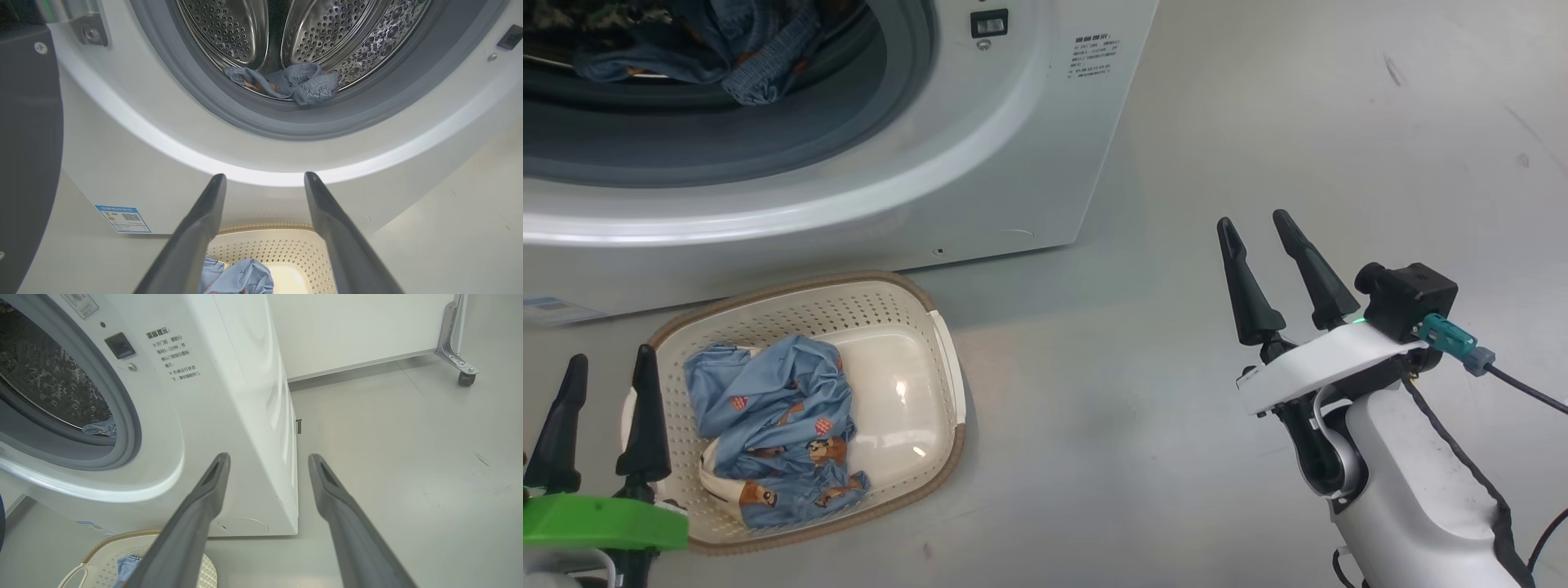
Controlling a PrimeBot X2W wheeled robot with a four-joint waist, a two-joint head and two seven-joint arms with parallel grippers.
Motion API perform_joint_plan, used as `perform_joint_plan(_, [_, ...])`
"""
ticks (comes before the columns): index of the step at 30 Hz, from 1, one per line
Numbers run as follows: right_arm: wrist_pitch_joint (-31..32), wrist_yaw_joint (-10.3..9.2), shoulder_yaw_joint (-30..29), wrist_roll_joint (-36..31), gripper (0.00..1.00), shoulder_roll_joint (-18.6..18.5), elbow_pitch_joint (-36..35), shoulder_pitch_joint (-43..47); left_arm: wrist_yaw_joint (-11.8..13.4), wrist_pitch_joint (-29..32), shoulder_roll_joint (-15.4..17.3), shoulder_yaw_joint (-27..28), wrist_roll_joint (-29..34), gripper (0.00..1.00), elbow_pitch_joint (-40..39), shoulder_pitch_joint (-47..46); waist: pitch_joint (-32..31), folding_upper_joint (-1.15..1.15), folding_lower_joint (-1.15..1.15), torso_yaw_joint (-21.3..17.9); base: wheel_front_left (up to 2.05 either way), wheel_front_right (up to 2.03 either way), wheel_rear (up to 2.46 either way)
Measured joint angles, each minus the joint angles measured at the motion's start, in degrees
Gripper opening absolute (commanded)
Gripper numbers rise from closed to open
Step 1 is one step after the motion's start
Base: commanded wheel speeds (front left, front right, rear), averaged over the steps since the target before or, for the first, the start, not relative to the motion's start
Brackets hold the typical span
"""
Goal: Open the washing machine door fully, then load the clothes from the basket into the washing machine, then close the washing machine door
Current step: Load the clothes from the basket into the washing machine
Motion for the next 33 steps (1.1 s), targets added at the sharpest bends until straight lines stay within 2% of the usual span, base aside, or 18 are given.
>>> perform_joint_plan(17, [0.0,0.0,-0.2,-2.3,1.0,1.9,-1.2,-4.4,0.0,1.6,2.9,-0.9,-2.3,1.0,4.1,-4.8,8.8,0.0,0.0,-1.9,0.0,0.0,0.0])
perform_joint_plan(26, [0.0,0.0,0.4,-2.6,1.0,2.6,-1.2,-6.0,-0.1,4.7,3.9,-4.2,-4.0,1.0,9.5,-7.8,12.4,0.0,0.0,-2.8,0.0,0.0,0.0])
perform_joint_plan(29, [0.0,0.0,0.9,-2.6,1.0,3.2,-1.3,-6.9,-0.1,6.0,4.2,-5.7,-6.5,1.0,11.5,-9.4,14.0,0.0,0.0,-3.5,0.0,0.0,0.0])
perform_joint_plan(33, [0.0,0.0,1.0,-3.0,1.0,3.4,-1.3,-7.4,-0.1,7.5,6.0,-7.3,-6.8,1.0,13.5,-11.0,15.5,0.0,0.0,-4.2,0.0,0.0,0.0])
